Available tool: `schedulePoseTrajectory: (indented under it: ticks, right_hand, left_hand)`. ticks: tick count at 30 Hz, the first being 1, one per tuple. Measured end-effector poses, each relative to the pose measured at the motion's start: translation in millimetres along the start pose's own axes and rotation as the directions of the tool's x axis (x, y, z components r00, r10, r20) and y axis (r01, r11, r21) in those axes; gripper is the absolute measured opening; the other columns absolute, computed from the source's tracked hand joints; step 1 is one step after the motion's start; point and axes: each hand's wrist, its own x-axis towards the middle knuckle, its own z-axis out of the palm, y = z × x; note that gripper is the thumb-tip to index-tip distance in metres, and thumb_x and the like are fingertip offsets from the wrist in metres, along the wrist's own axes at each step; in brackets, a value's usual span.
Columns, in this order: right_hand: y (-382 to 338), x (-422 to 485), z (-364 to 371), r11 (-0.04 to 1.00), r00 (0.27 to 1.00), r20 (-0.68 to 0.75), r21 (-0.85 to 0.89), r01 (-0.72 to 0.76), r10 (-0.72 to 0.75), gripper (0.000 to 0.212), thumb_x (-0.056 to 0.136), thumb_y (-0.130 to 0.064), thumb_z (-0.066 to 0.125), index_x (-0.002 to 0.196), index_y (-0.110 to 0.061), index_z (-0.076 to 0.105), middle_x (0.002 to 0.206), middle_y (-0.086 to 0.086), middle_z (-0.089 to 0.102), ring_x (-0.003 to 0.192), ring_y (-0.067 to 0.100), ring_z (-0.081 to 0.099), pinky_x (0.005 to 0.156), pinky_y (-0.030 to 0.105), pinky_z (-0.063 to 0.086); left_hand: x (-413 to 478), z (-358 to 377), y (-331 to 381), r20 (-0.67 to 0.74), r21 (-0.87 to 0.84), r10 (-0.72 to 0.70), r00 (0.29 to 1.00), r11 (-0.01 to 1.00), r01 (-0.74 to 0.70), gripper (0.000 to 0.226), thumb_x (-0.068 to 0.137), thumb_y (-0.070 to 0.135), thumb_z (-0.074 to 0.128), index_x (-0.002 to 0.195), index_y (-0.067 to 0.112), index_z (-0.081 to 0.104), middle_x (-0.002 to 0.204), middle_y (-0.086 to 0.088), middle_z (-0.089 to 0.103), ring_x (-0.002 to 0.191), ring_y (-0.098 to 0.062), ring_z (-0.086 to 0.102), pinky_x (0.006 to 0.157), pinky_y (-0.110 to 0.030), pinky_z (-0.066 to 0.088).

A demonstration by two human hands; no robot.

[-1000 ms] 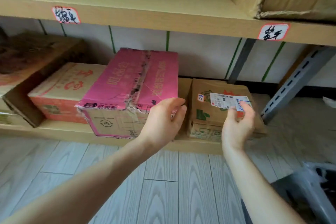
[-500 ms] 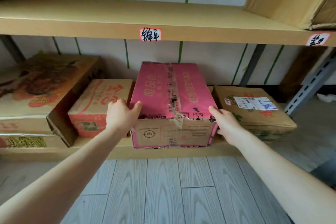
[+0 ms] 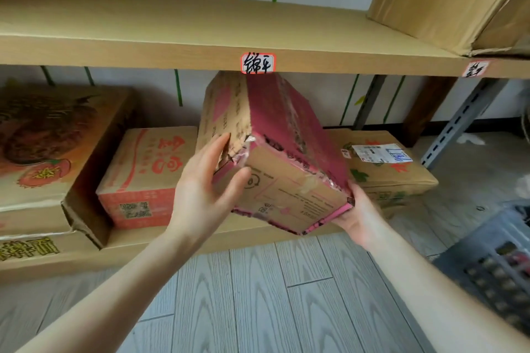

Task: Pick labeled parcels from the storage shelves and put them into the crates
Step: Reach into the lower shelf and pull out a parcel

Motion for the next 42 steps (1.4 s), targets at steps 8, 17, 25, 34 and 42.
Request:
schedulePoseTrajectory:
  ticks: [8, 17, 25, 34, 42]
  right_hand:
    - [55, -11, 28, 0.972, 0.952, 0.271, 0.144, -0.185, 0.141, 0.021, 0.099, -0.015, 0.037, 0.103, -0.012, 0.057, 0.101, 0.011, 0.063, 0.093, 0.025, 0.059, 0.087, 0.043, 0.046]
    - [12, -18, 35, 0.912, 0.988, 0.132, -0.392, 0.124, -0.078, 0.052, 0.092, -0.045, 0.047, 0.137, -0.019, 0.043, 0.139, 0.006, 0.049, 0.126, 0.025, 0.047, 0.106, 0.042, 0.034]
    - [-51, -50, 53, 0.944, 0.825, 0.551, -0.192, 0.27, -0.124, 0.057, 0.067, -0.077, 0.044, 0.104, -0.042, 0.068, 0.111, -0.005, 0.07, 0.109, 0.018, 0.061, 0.101, 0.047, 0.042]
    - [-36, -36, 29, 0.949, 0.827, 0.52, -0.093, 0.301, -0.212, 0.062, 0.081, -0.074, 0.033, 0.125, -0.037, 0.057, 0.127, -0.006, 0.062, 0.124, 0.018, 0.051, 0.111, 0.049, 0.031]
    - [-54, -37, 21, 0.917, 0.877, 0.47, -0.301, 0.263, -0.098, 0.092, 0.057, -0.089, 0.036, 0.133, -0.039, 0.048, 0.142, -0.003, 0.048, 0.136, 0.022, 0.036, 0.113, 0.056, 0.017]
  left_hand:
    - [-12, -20, 9, -0.187, 0.147, -0.097, 0.978, 0.981, 0.125, 0.062, 0.076, 0.051, 0.066, 0.128, 0.02, 0.055, 0.147, -0.018, 0.032, 0.139, -0.025, 0.026, 0.109, -0.037, 0.027]
    - [-11, -14, 18, -0.232, 0.101, -0.127, 0.964, 0.983, 0.154, 0.056, 0.075, 0.03, 0.074, 0.128, 0.021, 0.056, 0.135, -0.004, 0.051, 0.126, -0.01, 0.042, 0.103, -0.022, 0.035]
    - [-3, 6, 45, -0.238, -0.008, -0.092, 0.967, 0.996, 0.092, 0.04, 0.087, 0.031, 0.059, 0.124, 0.017, 0.059, 0.137, -0.006, 0.048, 0.129, -0.005, 0.036, 0.09, 0.007, 0.021]
    - [-8, 27, 58, -0.254, 0.037, -0.013, 0.967, 0.999, 0.023, 0.027, 0.091, 0.017, 0.056, 0.116, 0.011, 0.065, 0.135, -0.014, 0.049, 0.125, -0.028, 0.049, 0.097, -0.015, 0.03]
    - [-11, 24, 49, -0.288, -0.358, -0.283, 0.915, 0.918, 0.171, 0.023, 0.097, 0.023, 0.044, 0.113, 0.019, 0.06, 0.106, 0.004, 0.065, 0.097, 0.003, 0.06, 0.087, -0.016, 0.047]
